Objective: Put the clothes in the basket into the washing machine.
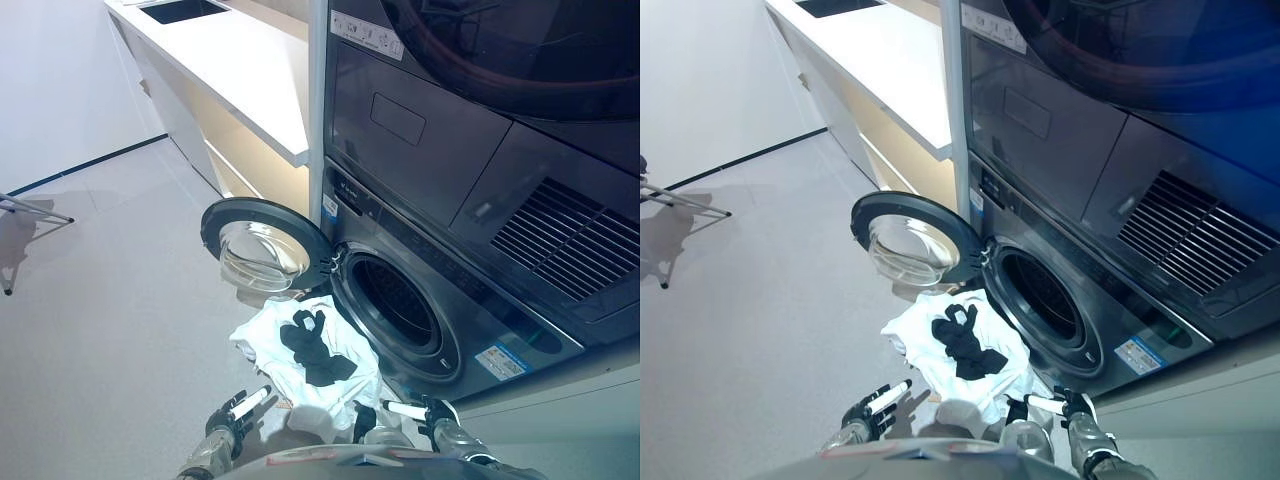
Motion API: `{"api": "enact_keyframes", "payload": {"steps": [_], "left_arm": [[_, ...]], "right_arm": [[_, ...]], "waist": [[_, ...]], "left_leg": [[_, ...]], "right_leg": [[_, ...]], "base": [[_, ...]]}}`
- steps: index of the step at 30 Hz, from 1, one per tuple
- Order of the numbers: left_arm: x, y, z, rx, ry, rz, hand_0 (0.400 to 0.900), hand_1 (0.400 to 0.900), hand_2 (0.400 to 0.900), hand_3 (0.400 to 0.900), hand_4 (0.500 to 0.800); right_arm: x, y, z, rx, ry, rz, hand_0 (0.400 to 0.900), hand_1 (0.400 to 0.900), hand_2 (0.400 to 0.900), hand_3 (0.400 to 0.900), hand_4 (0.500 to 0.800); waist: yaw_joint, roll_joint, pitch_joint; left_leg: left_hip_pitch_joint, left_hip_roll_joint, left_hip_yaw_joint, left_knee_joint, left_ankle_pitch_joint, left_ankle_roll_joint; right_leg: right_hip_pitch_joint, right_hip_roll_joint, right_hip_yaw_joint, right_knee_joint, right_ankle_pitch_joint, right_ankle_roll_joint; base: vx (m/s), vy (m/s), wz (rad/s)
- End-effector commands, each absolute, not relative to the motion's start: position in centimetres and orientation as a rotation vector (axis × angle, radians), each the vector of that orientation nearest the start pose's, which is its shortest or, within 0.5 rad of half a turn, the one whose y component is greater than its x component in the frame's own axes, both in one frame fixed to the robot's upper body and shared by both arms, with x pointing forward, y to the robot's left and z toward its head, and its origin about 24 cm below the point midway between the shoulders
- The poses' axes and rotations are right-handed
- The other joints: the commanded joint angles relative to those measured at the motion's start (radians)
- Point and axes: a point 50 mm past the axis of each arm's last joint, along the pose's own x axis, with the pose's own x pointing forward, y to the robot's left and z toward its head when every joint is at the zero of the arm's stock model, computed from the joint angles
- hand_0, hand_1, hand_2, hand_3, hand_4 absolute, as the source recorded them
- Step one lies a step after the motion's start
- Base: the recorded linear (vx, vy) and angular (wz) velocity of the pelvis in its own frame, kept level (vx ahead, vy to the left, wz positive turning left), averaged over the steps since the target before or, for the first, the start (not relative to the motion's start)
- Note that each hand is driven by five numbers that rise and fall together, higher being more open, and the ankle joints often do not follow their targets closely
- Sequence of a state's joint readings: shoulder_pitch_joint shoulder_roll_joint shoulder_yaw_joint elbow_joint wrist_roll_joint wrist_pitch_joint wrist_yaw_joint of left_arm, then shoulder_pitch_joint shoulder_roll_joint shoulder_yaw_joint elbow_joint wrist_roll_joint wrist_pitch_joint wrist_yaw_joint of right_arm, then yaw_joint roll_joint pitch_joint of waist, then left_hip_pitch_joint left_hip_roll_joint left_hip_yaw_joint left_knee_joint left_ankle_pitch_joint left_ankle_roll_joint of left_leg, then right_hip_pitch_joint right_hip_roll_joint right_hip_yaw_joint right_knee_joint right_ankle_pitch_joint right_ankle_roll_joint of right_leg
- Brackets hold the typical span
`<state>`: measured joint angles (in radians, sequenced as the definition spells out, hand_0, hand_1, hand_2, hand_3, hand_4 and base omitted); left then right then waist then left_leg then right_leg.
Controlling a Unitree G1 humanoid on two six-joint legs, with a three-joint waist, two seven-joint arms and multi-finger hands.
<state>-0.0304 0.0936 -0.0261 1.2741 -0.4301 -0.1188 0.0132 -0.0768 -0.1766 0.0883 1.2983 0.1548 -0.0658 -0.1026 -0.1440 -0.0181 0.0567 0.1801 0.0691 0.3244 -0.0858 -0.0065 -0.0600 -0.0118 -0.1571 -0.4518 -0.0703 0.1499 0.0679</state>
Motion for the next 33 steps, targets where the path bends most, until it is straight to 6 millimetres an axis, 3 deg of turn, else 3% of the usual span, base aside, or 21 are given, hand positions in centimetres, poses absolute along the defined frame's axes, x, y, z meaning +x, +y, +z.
{"api": "enact_keyframes", "payload": {"steps": [1, 23, 25, 28, 33], "left_arm": [[12.2, 19.4, -16.0, -0.202, 1.033, 0.289, 0.900, 0.900, 0.900, 0.900, 0.800], [12.6, 19.2, -15.9, -0.211, 1.014, 0.294, 0.900, 0.900, 0.900, 0.900, 0.800], [13.6, 19.4, -15.4, -0.256, 0.948, 0.334, 0.900, 0.900, 0.900, 0.900, 0.800], [16.3, 19.7, -13.6, -0.284, 0.784, 0.346, 0.900, 0.900, 0.900, 0.900, 0.800], [21.1, 19.3, -9.0, -0.235, 0.484, 0.239, 0.900, 0.900, 0.900, 0.900, 0.800]], "right_arm": [[14.4, -21.7, -15.1, -0.171, 1.081, -0.194, 0.900, 0.900, 0.900, 0.900, 0.800], [14.5, -21.9, -15.1, -0.163, 1.073, -0.211, 0.900, 0.900, 0.900, 0.900, 0.800], [15.8, -21.6, -14.5, -0.184, 1.010, -0.185, 0.900, 0.900, 0.900, 0.900, 0.800], [19.4, -20.3, -12.7, -0.227, 0.839, -0.102, 0.900, 0.900, 0.900, 0.900, 0.800], [25.8, -17.8, -7.8, -0.324, 0.531, 0.048, 0.900, 0.900, 0.900, 0.900, 0.800]], "waist": [[-0.020, -0.022, 0.009], [-0.018, -0.024, 0.012], [-0.013, -0.022, 0.023], [-0.003, -0.032, 0.049], [0.031, -0.045, 0.141]], "left_leg": [[-0.022, -0.007, -0.004, 0.036, -0.033, 0.026], [-0.028, -0.006, -0.008, 0.038, -0.033, 0.026], [-0.026, -0.003, -0.015, 0.041, -0.037, 0.025], [-0.071, -0.005, -0.030, 0.065, -0.029, 0.028], [-0.185, 0.002, -0.061, 0.111, -0.013, 0.027]], "right_leg": [[0.037, -0.027, 0.034, 0.015, -0.045, 0.105], [0.031, -0.024, 0.033, 0.017, -0.049, 0.105], [0.029, -0.021, 0.035, 0.021, -0.051, 0.107], [-0.013, -0.026, 0.039, 0.041, -0.049, 0.105], [-0.115, -0.038, 0.031, 0.077, -0.043, 0.105]], "base": [[0.00, 0.000, 0.00], [0.00, 0.000, 0.00], [0.00, 0.000, 0.00], [-0.08, -0.007, 0.03], [-0.17, -0.020, 0.10]]}}
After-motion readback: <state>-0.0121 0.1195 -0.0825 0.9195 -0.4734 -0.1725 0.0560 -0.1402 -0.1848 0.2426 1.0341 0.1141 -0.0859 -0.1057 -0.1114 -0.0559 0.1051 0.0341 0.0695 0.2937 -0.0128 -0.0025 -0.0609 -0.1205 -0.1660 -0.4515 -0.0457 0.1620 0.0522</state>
